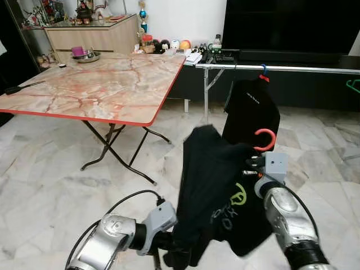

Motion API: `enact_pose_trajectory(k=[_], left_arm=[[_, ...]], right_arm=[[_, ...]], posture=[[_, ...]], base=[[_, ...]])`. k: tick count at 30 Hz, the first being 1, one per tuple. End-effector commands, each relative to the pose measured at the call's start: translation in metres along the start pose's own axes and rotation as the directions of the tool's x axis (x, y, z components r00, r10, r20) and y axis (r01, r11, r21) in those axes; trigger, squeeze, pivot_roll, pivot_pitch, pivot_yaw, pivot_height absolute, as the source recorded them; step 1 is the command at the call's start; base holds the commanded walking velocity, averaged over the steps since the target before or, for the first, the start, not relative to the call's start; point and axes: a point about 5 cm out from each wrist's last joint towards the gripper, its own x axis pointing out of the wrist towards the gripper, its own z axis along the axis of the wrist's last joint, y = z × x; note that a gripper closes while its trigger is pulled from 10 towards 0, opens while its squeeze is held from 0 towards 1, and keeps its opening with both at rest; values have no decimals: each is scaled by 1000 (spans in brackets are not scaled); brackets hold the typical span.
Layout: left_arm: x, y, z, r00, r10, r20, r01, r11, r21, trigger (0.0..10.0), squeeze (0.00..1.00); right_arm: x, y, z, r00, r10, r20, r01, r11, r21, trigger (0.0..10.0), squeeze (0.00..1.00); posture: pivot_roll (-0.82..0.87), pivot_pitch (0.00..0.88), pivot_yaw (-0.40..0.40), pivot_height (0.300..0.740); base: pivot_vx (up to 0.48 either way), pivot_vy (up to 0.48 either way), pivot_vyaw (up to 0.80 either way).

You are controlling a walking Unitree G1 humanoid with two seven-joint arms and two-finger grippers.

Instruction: Hang hanger

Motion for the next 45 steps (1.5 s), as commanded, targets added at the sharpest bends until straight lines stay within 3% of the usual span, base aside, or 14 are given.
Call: enact_pose_trajectory(k=[1,4,9,16,21,23,26,32,35,36,37,38,39,45], left_arm=[[3,-7,-13,998,-26,-61,24,999,-26,0,0],[-1,-2,-15,997,19,-80,-21,1000,-16,0,0],[-12,6,-20,991,69,-114,-72,997,-22,0,0],[4,-6,-13,998,13,-63,-15,999,-34,0,0],[17,-12,-3,1000,-15,8,15,999,-47,0,0],[20,-14,0,999,-28,17,29,998,-49,0,0],[22,-16,-2,999,-40,1,40,998,-38,0,0],[23,-16,-1,1000,-19,4,19,999,-36,0,0],[23,-8,-2,999,50,-11,-50,999,6,1569,0],[22,-6,-2,998,66,-11,-66,998,9,6588,78],[22,-6,-2,998,66,-11,-66,998,9,6588,78],[21,-3,-2,997,80,-12,-80,997,13,7020,612],[20,-1,-3,995,96,-17,-95,995,14,9255,1000],[8,4,-9,992,104,-68,-102,994,25,10000,1000]], right_arm=[[5,8,31,993,45,109,-45,999,5,10000,0],[1,23,21,981,188,50,-166,943,-287,10000,0],[-3,23,20,969,243,47,-215,919,-332,10000,0],[3,9,48,972,74,225,-90,994,64,10000,0],[1,14,53,957,66,284,-158,937,313,10000,0],[0,22,48,955,105,277,-226,862,453,10000,0],[-4,35,41,944,202,261,-283,903,324,10000,0],[-2,35,30,958,209,197,-264,913,312,10000,0],[-3,37,20,956,273,104,-282,956,86,10000,0],[-2,34,17,958,283,49,-281,959,-49,10000,0],[-2,34,17,958,283,49,-281,959,-49,10000,0],[-2,32,16,958,285,31,-280,953,-116,10000,0],[-2,28,17,958,285,21,-280,950,-138,10000,0],[1,5,15,955,266,-130,-296,883,-365,10000,0]], posture=[[86,0,25,740],[86,0,25,740],[91,0,19,740],[89,0,17,740],[88,0,15,740],[88,0,15,740],[89,0,15,740],[88,0,13,740],[90,0,10,740],[90,0,9,740],[90,0,9,740],[90,0,9,740],[90,0,8,740],[92,0,4,740]], base=[[0,0,0],[0,0,0],[0,0,0],[0,0,0],[0,0,0],[0,0,0],[0,0,0],[0,0,0],[0,0,0],[0,0,0],[0,0,0],[0,0,0],[0,0,0],[0,0,0]])
